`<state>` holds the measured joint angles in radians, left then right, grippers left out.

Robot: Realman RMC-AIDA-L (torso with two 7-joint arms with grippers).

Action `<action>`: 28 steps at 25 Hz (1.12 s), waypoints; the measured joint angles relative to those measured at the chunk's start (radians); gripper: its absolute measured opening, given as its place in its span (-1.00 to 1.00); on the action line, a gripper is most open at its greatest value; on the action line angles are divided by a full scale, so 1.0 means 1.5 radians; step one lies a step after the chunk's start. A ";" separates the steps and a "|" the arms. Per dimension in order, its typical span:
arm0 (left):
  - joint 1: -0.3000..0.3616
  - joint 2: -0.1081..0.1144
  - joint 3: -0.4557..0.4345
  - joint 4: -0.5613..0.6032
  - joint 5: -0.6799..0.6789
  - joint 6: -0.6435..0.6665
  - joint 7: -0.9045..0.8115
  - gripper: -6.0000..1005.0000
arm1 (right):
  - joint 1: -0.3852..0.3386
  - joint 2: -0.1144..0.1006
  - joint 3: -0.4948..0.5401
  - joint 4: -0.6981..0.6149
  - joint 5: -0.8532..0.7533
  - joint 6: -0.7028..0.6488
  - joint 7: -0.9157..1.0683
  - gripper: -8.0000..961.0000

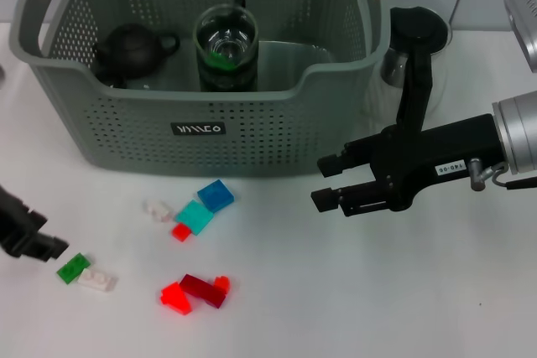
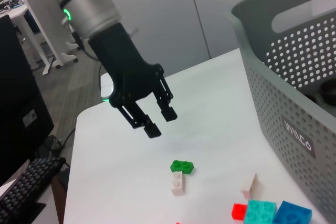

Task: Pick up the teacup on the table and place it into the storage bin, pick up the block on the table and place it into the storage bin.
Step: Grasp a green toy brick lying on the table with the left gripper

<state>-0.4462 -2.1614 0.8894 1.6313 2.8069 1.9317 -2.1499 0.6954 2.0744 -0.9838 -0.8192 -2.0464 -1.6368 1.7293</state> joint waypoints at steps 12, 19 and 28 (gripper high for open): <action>0.010 0.005 0.105 -0.039 0.033 -0.026 -0.062 -0.06 | 0.001 -0.001 0.000 0.000 -0.001 0.002 -0.001 0.27; 0.005 0.008 0.140 -0.099 0.034 -0.083 -0.067 -0.06 | -0.002 -0.001 0.000 0.000 -0.001 0.002 -0.006 0.27; -0.001 0.031 0.188 -0.136 0.036 -0.102 -0.101 -0.08 | -0.003 -0.001 0.000 0.000 0.000 0.000 -0.007 0.27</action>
<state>-0.4482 -2.1154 1.1706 1.4279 2.8603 1.7790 -2.3010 0.6907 2.0724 -0.9833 -0.8191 -2.0470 -1.6363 1.7190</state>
